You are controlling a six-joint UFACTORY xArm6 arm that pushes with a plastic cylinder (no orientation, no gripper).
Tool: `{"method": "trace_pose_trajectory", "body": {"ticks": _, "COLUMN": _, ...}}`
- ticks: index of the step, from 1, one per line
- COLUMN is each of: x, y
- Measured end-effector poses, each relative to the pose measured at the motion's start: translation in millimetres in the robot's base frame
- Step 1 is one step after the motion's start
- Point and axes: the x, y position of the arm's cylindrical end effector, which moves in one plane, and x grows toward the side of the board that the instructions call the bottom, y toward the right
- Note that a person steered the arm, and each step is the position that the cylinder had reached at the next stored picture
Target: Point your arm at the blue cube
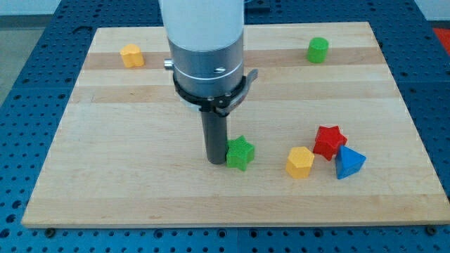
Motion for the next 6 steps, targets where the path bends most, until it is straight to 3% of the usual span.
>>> {"method": "trace_pose_trajectory", "body": {"ticks": 3, "x": 0, "y": 52}}
{"method": "trace_pose_trajectory", "body": {"ticks": 5, "x": -7, "y": -26}}
{"method": "trace_pose_trajectory", "body": {"ticks": 6, "x": -37, "y": -44}}
